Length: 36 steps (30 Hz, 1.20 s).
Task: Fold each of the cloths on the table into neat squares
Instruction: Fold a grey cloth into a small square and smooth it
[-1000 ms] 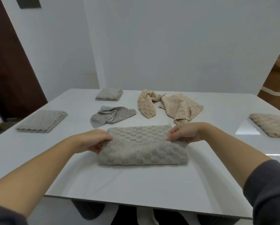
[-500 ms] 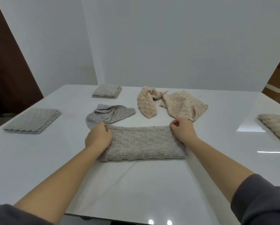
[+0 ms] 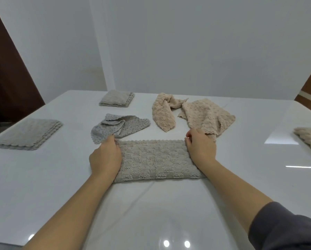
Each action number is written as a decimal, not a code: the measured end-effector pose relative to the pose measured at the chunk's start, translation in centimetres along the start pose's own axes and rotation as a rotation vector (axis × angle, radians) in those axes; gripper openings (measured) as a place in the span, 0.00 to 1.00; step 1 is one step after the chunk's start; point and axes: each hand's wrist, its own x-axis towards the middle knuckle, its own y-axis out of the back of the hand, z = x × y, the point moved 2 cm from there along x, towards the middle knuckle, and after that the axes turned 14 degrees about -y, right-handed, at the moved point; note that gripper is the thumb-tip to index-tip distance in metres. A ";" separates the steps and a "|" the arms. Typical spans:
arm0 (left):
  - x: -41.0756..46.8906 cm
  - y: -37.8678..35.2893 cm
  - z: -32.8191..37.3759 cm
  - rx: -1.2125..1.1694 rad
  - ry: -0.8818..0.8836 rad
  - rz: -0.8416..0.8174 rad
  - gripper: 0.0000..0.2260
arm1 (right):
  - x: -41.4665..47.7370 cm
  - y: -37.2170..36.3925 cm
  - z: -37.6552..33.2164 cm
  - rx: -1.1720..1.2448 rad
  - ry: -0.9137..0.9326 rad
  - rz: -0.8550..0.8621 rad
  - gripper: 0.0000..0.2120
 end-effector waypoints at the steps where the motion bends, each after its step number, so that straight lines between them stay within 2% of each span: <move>1: 0.0 0.0 0.0 0.005 -0.007 0.004 0.07 | -0.1 0.0 0.0 -0.019 -0.002 0.007 0.10; 4: 0.3 0.3 0.5 0.109 -0.090 -0.058 0.22 | -0.1 -0.1 0.1 -0.027 -0.020 0.038 0.12; 6: 0.3 1.0 2.1 0.122 -0.217 -0.107 0.30 | 0.0 -0.3 0.1 -0.031 -0.024 0.035 0.12; 9: 0.0 1.2 6.0 -0.025 -0.457 -0.180 0.26 | 0.3 -0.5 0.1 -0.033 -0.042 -0.004 0.11; 13: -0.8 -0.4 9.7 -0.130 -0.599 -0.451 0.28 | 0.5 -0.7 0.3 -0.086 -0.042 -0.027 0.11; 16: -1.1 -1.7 9.1 -0.104 -0.588 -0.529 0.30 | 0.5 -0.8 0.4 -0.079 -0.047 -0.035 0.11; 20: -1.6 -1.7 5.9 -0.055 -0.545 -0.502 0.39 | 0.6 -0.8 0.5 -0.078 -0.056 -0.045 0.11; 23: -1.7 -1.1 2.9 -0.032 -0.443 -0.494 0.44 | 0.6 -0.8 0.5 -0.088 -0.052 -0.051 0.11; 28: -2.1 -0.6 1.5 -0.023 -0.349 -0.476 0.45 | 1.1 -0.6 0.3 -0.102 -0.025 -0.051 0.11; 33: -2.0 -0.7 1.5 -0.033 -0.343 -0.469 0.44 | 1.9 -0.4 0.0 -0.180 0.032 -0.048 0.12; 36: -2.0 -0.7 1.5 -0.030 -0.339 -0.468 0.37 | 2.2 -0.3 -0.2 -0.216 0.045 -0.052 0.13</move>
